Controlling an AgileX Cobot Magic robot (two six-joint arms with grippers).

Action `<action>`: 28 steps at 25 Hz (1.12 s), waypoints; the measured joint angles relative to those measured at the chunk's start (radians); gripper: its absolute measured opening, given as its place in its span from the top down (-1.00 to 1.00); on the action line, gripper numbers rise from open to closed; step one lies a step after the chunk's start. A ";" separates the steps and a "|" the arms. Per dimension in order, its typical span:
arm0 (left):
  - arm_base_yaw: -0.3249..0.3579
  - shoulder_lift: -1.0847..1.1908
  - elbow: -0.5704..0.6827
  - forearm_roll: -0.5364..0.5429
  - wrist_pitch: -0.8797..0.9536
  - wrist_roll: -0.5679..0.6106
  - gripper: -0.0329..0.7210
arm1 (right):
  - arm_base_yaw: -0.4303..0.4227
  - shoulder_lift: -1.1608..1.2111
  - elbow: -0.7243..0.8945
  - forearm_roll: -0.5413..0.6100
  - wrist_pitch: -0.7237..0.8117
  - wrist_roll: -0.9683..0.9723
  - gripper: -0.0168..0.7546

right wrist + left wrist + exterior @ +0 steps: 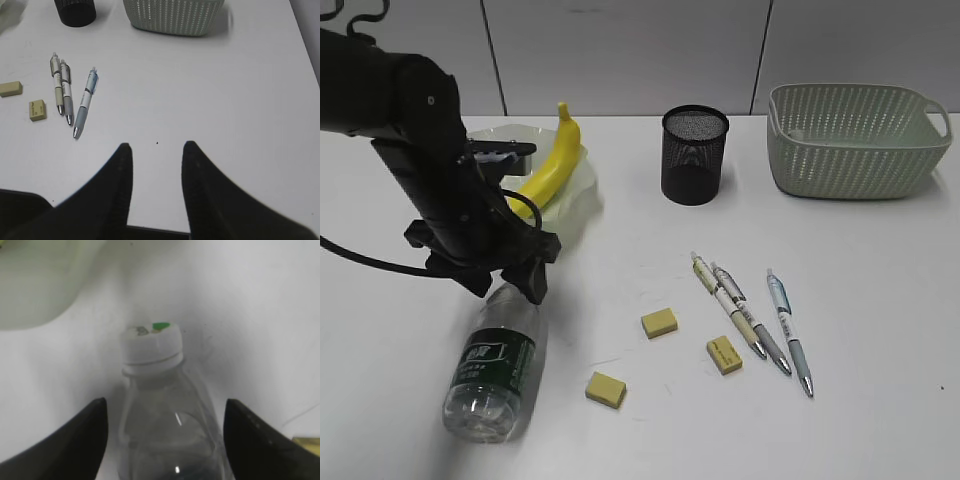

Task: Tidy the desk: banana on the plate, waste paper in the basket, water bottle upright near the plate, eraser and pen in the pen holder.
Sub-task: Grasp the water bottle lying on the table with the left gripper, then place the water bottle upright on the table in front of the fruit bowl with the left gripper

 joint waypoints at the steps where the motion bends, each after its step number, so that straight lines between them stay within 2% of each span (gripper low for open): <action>1: 0.000 0.010 -0.007 -0.002 -0.001 -0.001 -0.51 | 0.000 0.000 0.000 0.000 0.000 0.000 0.24; 5: 0.000 0.047 -0.023 -0.017 -0.005 -0.007 -0.52 | 0.000 0.000 0.000 0.000 0.000 0.000 0.24; 7: 0.000 0.063 -0.024 -0.019 -0.005 -0.009 -0.44 | 0.000 0.000 0.000 0.000 0.000 0.000 0.24; 11: 0.000 0.060 -0.024 -0.022 -0.024 -0.012 0.10 | 0.000 0.000 0.000 0.000 0.000 0.000 0.24; 16: 0.000 -0.009 0.004 -0.001 -0.113 -0.012 0.10 | 0.000 0.000 0.000 0.000 0.000 0.000 0.24; 19: 0.000 -0.135 0.088 0.020 -0.230 -0.011 0.10 | 0.000 0.000 0.000 0.000 0.000 0.000 0.24; 23: 0.000 -0.343 0.303 0.080 -0.484 -0.011 0.10 | 0.000 0.000 0.000 0.000 0.000 0.000 0.24; 28: 0.000 -0.482 0.622 0.110 -0.981 -0.011 0.10 | 0.000 0.000 0.000 0.000 0.000 0.000 0.24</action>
